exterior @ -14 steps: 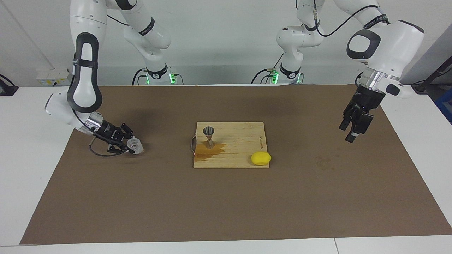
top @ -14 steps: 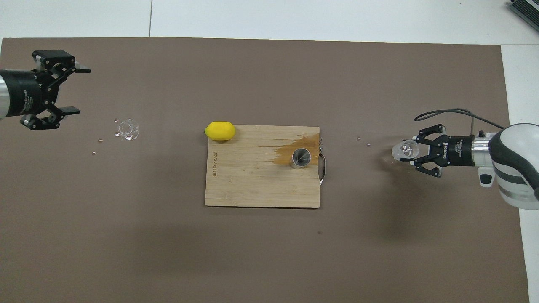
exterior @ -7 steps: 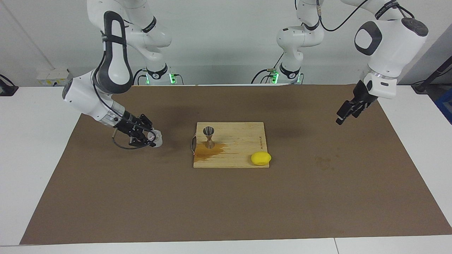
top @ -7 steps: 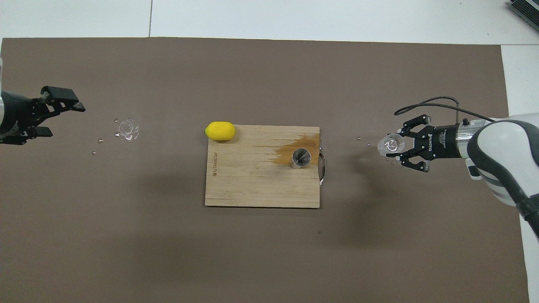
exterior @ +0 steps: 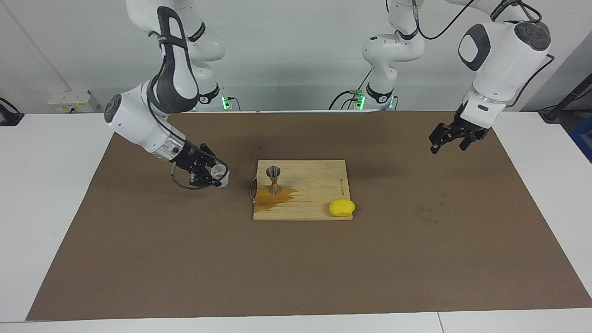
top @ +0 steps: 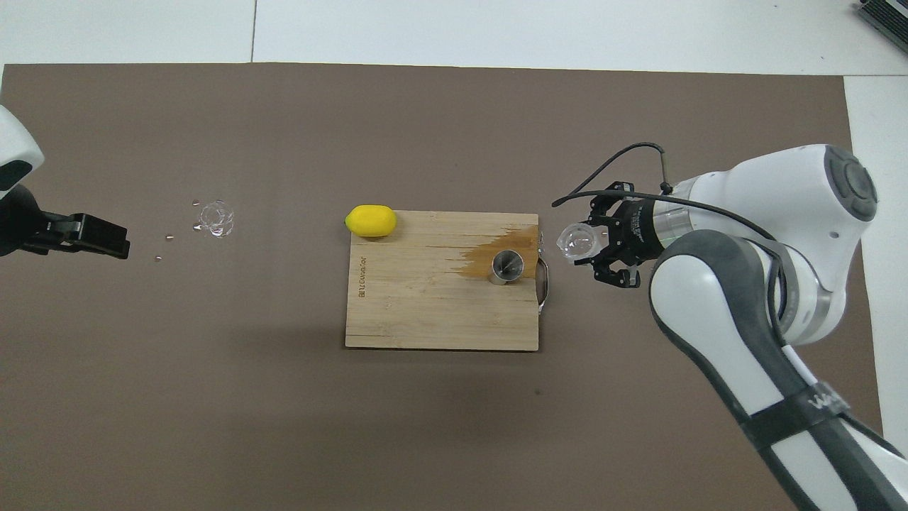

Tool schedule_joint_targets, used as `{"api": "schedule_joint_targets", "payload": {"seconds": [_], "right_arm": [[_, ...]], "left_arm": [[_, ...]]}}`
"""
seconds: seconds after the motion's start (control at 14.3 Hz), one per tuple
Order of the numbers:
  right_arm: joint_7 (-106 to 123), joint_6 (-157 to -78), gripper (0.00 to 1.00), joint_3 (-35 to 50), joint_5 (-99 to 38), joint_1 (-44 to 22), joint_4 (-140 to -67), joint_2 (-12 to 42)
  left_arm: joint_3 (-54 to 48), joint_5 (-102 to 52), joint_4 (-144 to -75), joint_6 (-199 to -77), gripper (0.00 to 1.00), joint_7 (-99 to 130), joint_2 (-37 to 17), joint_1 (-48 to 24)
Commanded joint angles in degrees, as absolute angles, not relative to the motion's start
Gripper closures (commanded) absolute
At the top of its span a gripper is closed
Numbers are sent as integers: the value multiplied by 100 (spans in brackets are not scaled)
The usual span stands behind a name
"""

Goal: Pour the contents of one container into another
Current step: 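Lift the glass cup with the right gripper over the steel cup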

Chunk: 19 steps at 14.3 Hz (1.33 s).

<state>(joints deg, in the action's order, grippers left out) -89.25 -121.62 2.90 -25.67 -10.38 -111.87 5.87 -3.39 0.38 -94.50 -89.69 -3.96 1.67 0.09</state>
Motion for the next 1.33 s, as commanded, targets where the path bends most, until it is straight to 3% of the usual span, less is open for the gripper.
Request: {"api": "schedule_joint_targets", "payload": {"seconds": [0.0,0.49,1.26], "right_arm": [[-9149,-12191,100,299,-2102,-1098,-10881,756],[-9834,-12129,100,308,-985,-1696,-10485,1098],[-10081,-11690,100,308,676,-2382,-10328,1081]], "left_arm": [[-422,185,-9010,-8570,0,-483,149,-27],[-361,1,-8886,-8455,0,-448,185,35],[-387,-35,-9070,-8560,0,-396,299,0]]}}
